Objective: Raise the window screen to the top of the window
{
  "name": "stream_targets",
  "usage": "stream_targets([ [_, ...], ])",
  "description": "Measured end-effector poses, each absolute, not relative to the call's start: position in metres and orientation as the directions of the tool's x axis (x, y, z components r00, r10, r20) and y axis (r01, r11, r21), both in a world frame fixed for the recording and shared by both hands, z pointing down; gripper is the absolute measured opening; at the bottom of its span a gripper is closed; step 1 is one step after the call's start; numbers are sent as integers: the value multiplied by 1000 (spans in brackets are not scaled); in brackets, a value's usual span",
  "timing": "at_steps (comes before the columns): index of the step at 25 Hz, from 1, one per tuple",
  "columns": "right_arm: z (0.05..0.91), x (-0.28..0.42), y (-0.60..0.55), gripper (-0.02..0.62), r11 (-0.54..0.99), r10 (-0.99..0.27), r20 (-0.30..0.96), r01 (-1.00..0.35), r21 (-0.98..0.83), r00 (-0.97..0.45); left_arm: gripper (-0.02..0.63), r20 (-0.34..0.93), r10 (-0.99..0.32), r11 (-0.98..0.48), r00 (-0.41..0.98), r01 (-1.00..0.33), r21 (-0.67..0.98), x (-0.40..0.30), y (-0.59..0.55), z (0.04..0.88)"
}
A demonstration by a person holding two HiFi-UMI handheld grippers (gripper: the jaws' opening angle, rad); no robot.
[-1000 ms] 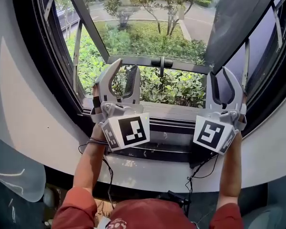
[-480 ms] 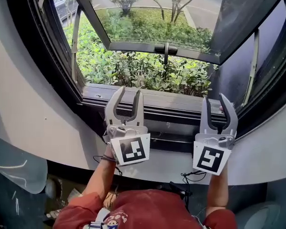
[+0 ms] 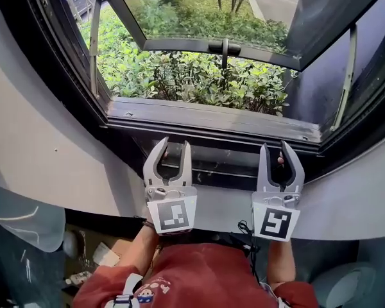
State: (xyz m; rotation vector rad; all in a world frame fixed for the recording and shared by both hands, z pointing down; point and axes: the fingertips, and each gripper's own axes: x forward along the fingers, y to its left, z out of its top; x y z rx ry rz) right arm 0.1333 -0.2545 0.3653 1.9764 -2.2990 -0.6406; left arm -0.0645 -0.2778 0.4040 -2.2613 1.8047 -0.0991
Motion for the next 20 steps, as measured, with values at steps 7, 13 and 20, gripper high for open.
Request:
stream_targets([
  [7,410,131,-237,150,129,-970,-171,-963,235,-172,146,-91,-962,-237,258,-952,-195,-64,-260,428],
  [13,429,118,-230,149,154,-971,-142,-960,233,-190,144,-105,-949,-272,298,-940,-205,-58,-252,436],
  [20,431,121,-225,102,135,-973,-152,-965,227,-172,143,-117,-946,-281,303,-944,-172,-57,-249,433],
])
